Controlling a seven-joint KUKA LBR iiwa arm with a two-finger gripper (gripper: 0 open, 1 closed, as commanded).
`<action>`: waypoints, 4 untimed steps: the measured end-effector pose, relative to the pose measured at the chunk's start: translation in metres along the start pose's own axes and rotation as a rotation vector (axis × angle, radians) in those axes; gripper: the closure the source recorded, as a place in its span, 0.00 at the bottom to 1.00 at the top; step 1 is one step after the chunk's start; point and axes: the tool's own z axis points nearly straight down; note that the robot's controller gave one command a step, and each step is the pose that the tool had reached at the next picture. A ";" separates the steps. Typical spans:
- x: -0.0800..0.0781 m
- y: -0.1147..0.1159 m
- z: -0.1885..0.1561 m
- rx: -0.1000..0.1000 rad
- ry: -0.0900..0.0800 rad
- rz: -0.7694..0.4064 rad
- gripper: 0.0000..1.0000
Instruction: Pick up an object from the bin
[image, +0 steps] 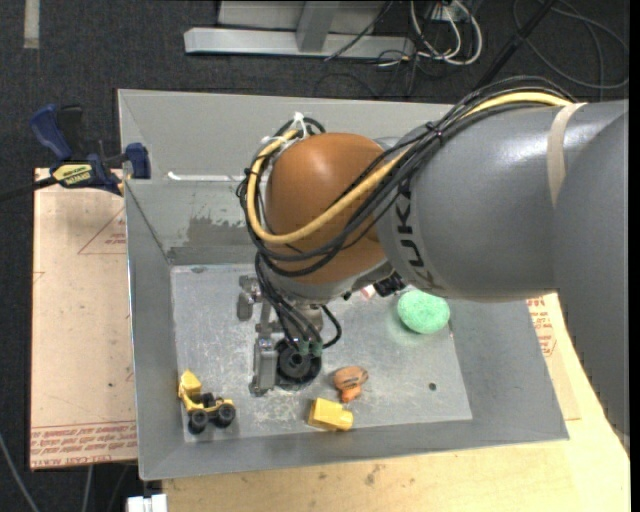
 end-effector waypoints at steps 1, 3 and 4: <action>-0.002 -0.001 -0.005 -0.002 -0.008 0.005 0.00; 0.021 0.045 0.055 -0.001 -0.008 -0.137 0.00; 0.028 0.049 0.077 -0.001 -0.007 0.052 0.00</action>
Offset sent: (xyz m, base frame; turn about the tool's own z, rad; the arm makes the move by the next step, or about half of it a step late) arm -0.0354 0.0532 -0.1310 0.2765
